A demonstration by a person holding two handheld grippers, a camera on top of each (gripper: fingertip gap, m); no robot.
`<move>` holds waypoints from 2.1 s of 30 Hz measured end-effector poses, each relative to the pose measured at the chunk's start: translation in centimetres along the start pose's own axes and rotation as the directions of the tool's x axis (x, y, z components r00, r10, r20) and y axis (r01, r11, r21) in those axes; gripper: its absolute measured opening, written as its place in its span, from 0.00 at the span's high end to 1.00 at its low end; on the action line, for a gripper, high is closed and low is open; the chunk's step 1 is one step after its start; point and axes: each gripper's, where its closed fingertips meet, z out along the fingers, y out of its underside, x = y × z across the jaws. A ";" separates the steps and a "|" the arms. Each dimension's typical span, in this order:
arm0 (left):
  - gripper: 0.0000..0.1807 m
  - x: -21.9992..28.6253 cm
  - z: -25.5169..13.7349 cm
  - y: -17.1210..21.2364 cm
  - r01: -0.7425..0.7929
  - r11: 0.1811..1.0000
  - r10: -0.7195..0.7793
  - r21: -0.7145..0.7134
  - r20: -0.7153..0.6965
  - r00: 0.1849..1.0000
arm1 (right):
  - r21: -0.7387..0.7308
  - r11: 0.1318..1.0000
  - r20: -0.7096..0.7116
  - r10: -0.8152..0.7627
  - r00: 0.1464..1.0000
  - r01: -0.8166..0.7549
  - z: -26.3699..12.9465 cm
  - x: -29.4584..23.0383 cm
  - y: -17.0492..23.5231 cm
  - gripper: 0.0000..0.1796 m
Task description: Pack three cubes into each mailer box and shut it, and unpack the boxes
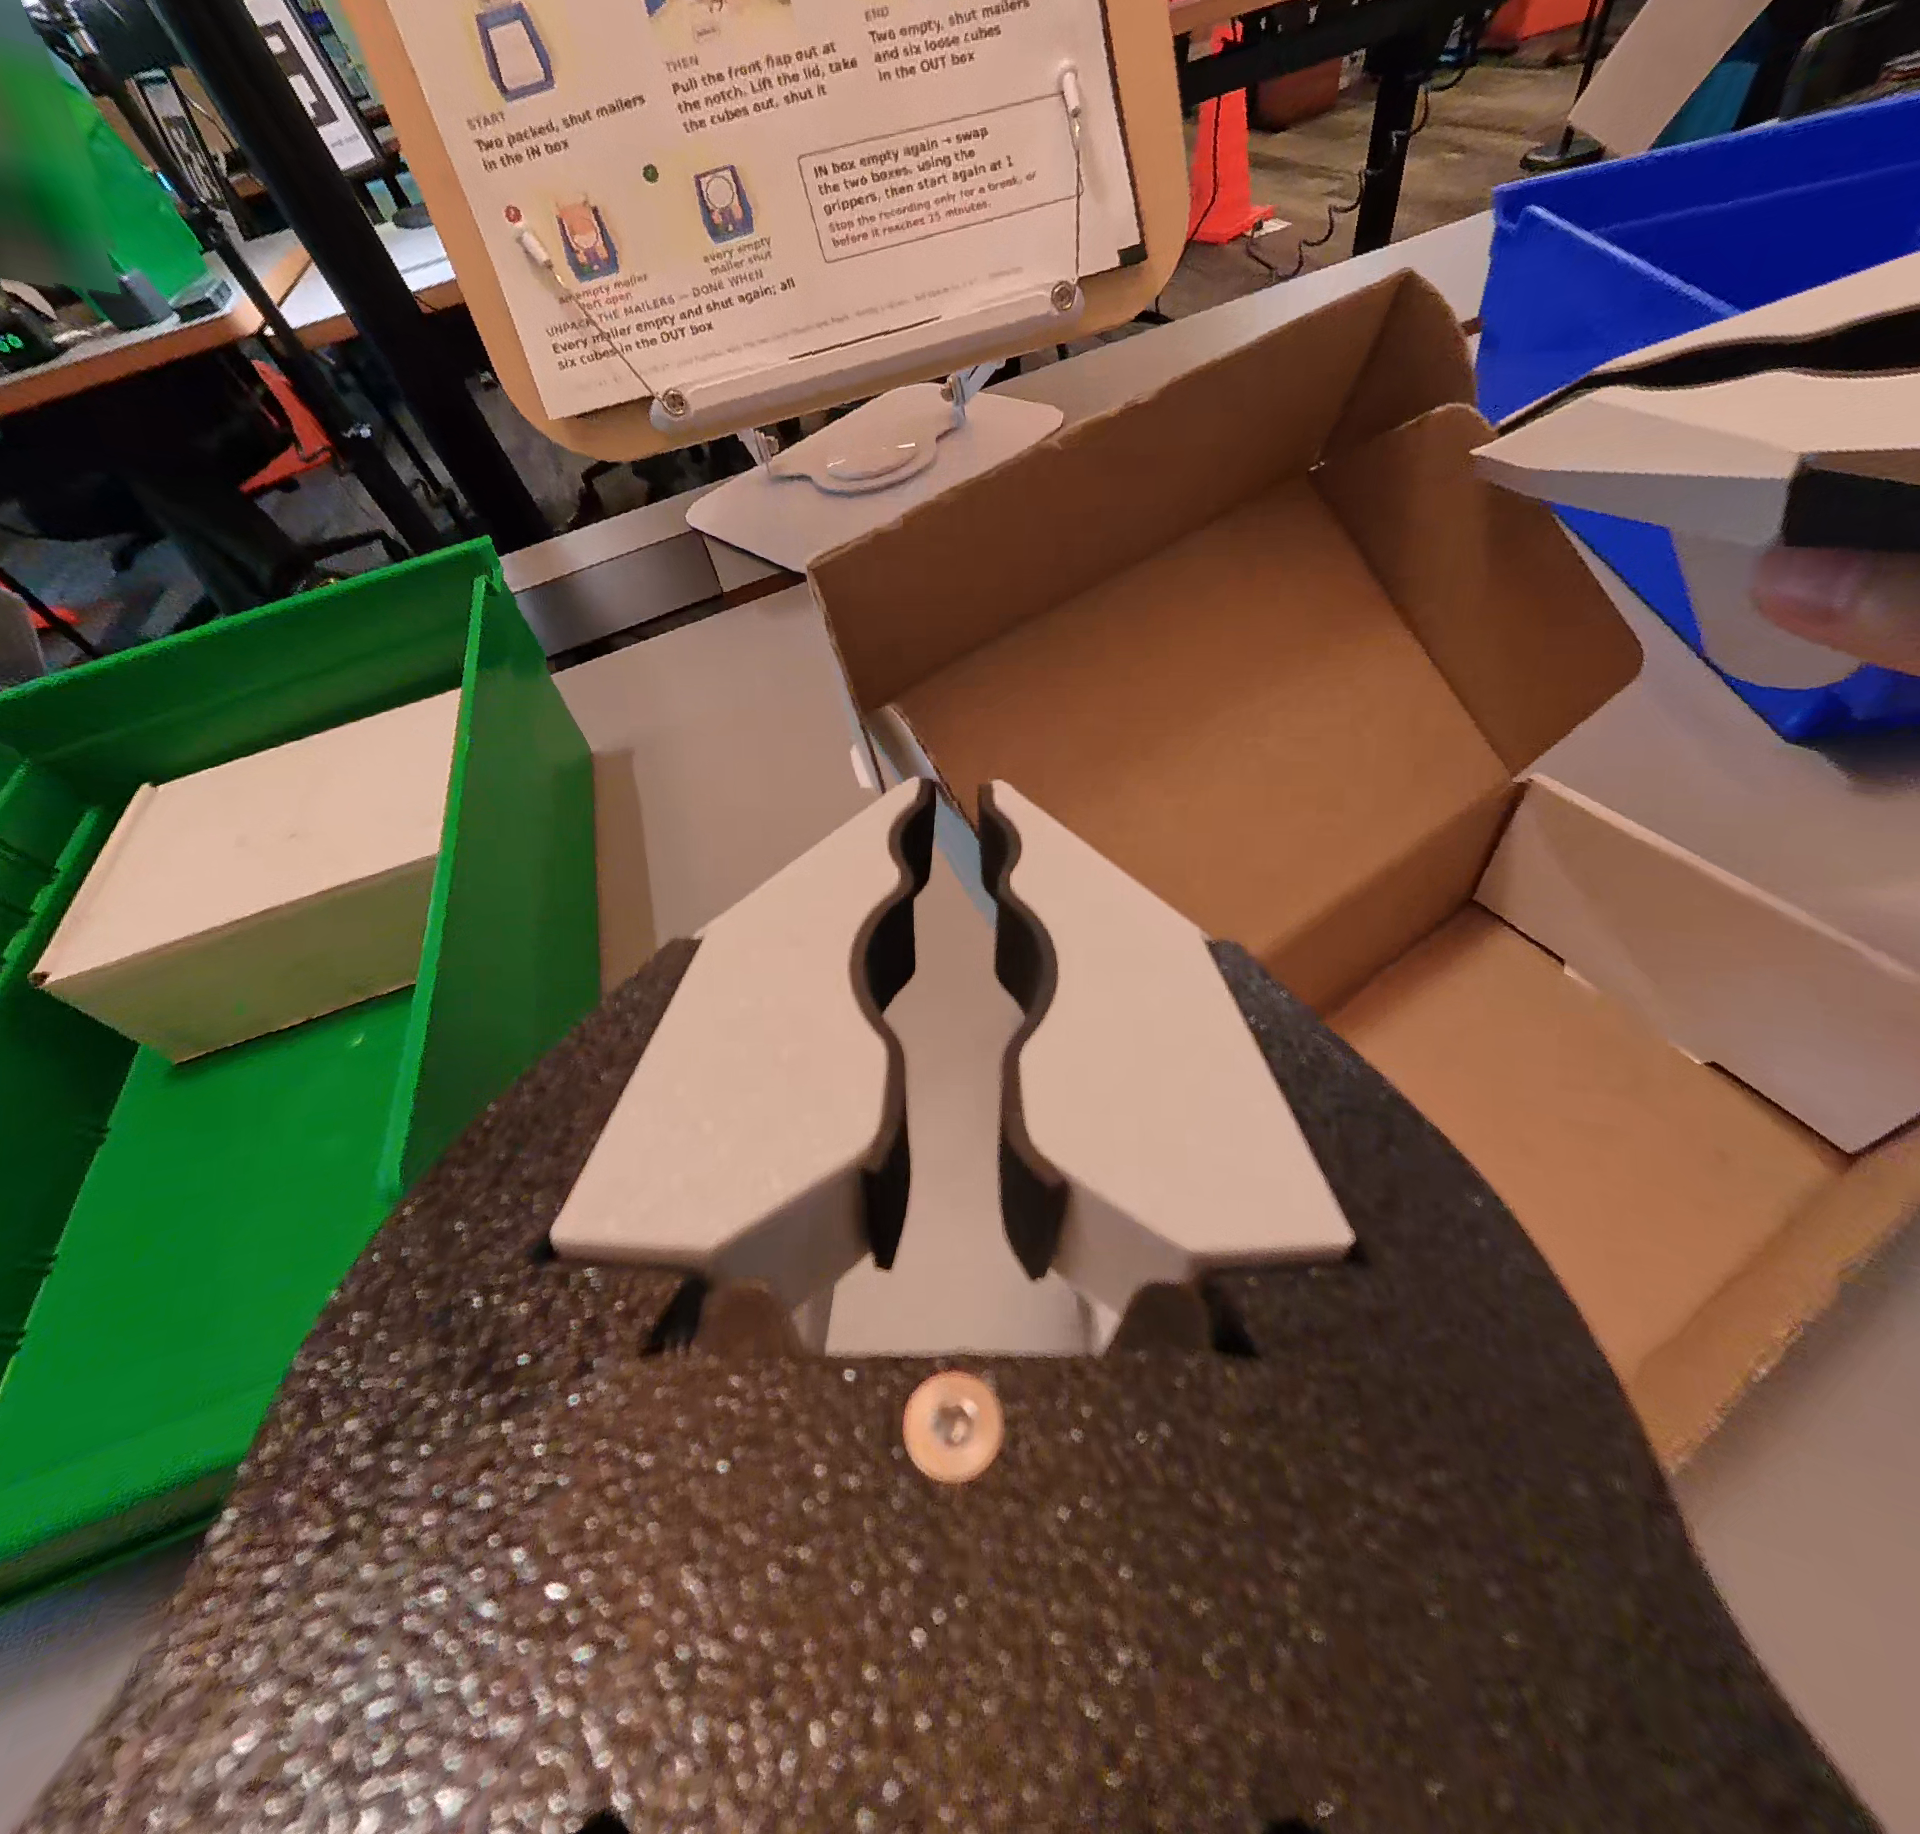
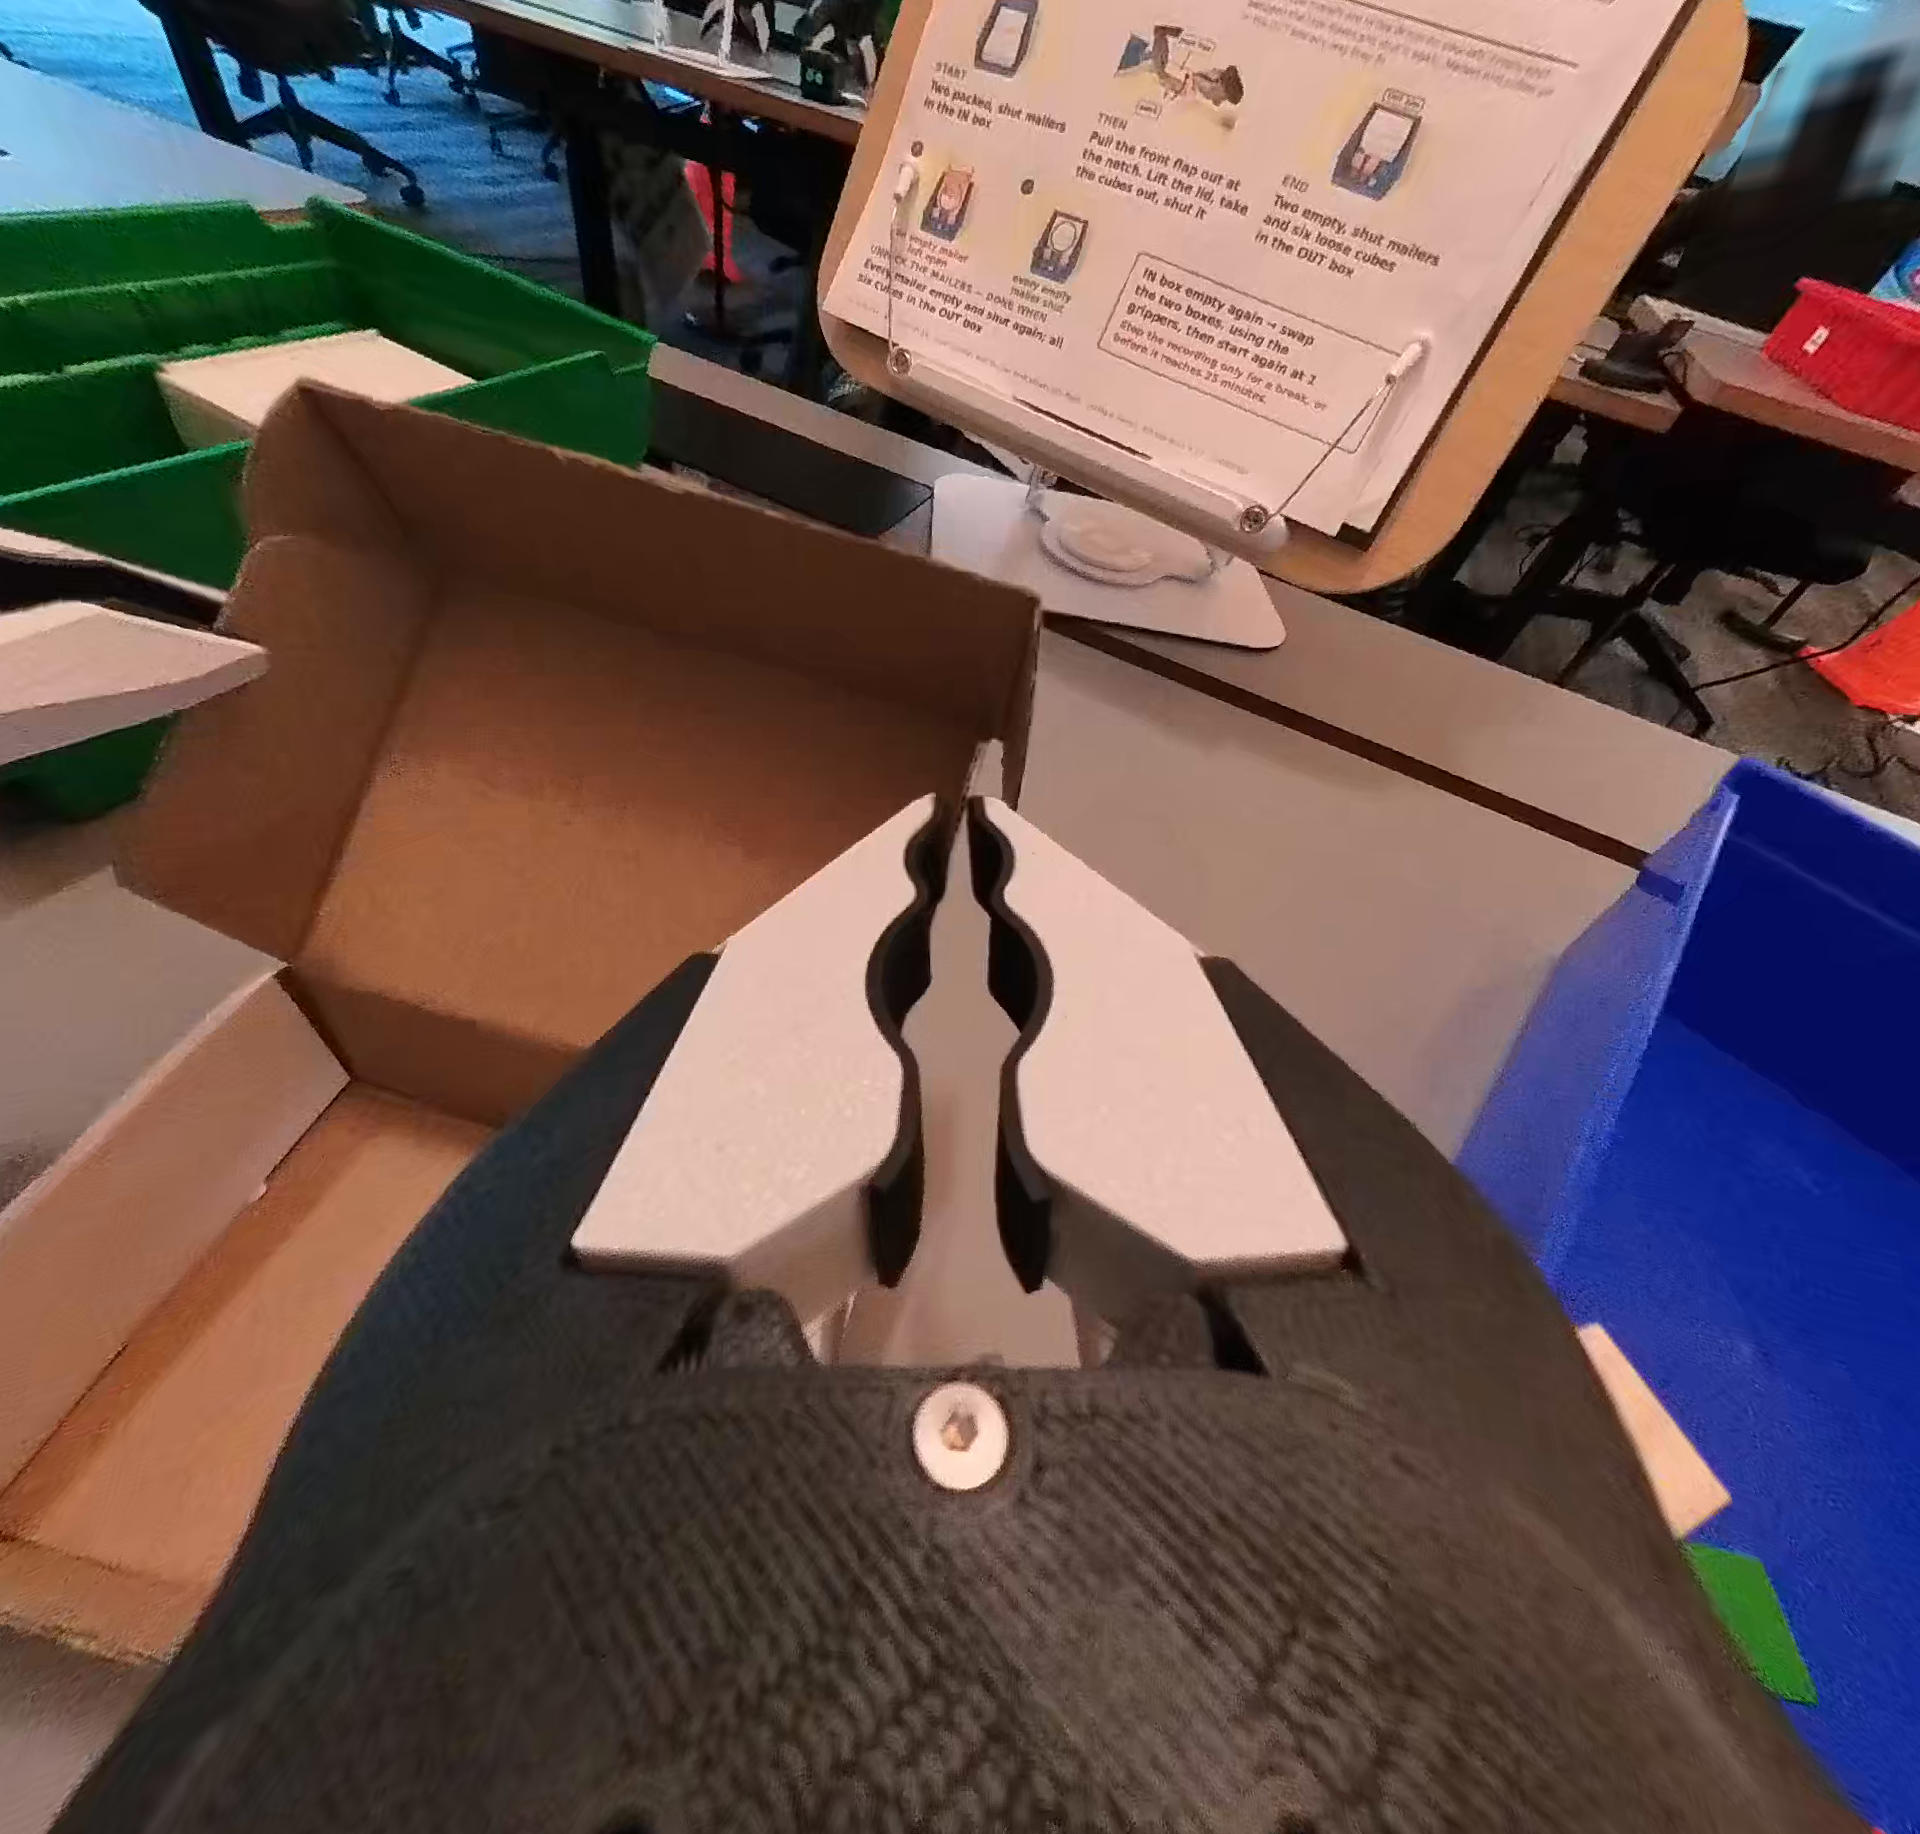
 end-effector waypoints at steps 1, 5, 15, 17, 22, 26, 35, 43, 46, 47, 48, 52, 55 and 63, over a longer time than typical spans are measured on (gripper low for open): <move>0.97 -0.1 0.3 0.0 0.001 1.000 -0.001 -0.010 0.002 1.000 | -0.011 1.000 0.007 0.005 1.000 -0.005 0.2 0.0 0.1 0.99; 0.93 -0.7 1.5 0.4 0.006 0.998 -0.006 -0.067 0.002 1.000 | -0.057 0.998 0.018 0.015 1.000 -0.013 0.7 0.0 0.3 0.94; 0.98 -1.8 2.9 -0.8 0.002 1.000 -0.002 -0.007 0.049 0.999 | -0.099 0.995 0.017 0.029 0.999 -0.027 2.5 0.7 0.4 0.99; 0.98 -1.9 3.1 -2.7 -0.044 0.992 0.038 0.114 0.062 0.997 | -0.010 0.999 0.009 0.033 0.999 -0.033 3.0 1.0 -1.0 0.99; 0.98 -2.0 2.2 -4.1 -0.131 0.943 0.098 0.305 0.120 0.988 | 0.171 0.971 0.017 0.170 0.985 -0.170 1.6 0.8 -2.2 0.99; 0.99 -0.9 0.7 -3.3 -0.105 0.918 0.067 0.383 0.112 0.991 | 0.222 0.945 0.023 0.242 0.970 -0.241 -0.1 -0.2 -0.4 0.99; 0.98 1.0 -2.8 -0.4 -0.088 0.916 0.079 0.393 0.039 0.996 | 0.303 0.915 0.095 0.248 0.964 -0.265 -4.7 -2.7 0.3 0.99; 0.98 4.1 -7.2 2.9 -0.137 0.934 0.141 0.329 0.013 0.990 | 0.215 0.969 0.030 0.121 0.992 -0.125 -8.5 -4.3 3.5 0.99; 0.98 4.9 -7.7 4.8 -0.238 0.943 0.233 0.232 0.050 0.971 | 0.129 0.988 0.034 0.078 0.996 -0.082 -8.9 -5.1 5.5 1.00; 0.98 4.9 -7.7 5.3 -0.289 0.938 0.280 0.191 0.075 0.957 | 0.104 0.992 0.043 0.070 0.997 -0.074 -8.9 -5.4 6.1 1.00; 0.99 4.9 -7.6 5.8 -0.334 0.931 0.323 0.146 0.090 0.942 | 0.077 0.995 0.060 0.062 0.996 -0.066 -8.8 -5.8 6.6 1.00; 0.97 5.1 -7.9 7.7 -0.452 0.892 0.453 -0.017 0.057 0.890 | 0.014 1.000 0.061 -0.027 0.998 0.026 -9.7 -5.9 7.9 0.93; 0.94 6.0 -8.9 8.6 -0.486 0.874 0.486 -0.016 -0.020 0.874 | -0.001 0.988 0.003 -0.157 0.988 0.157 -11.4 -5.5 8.4 0.82; 1.00 5.5 -12.6 5.0 -0.265 0.960 0.279 0.090 -0.234 0.931 | 0.039 0.635 -0.281 -0.734 0.619 0.771 -11.1 -6.5 5.4 0.72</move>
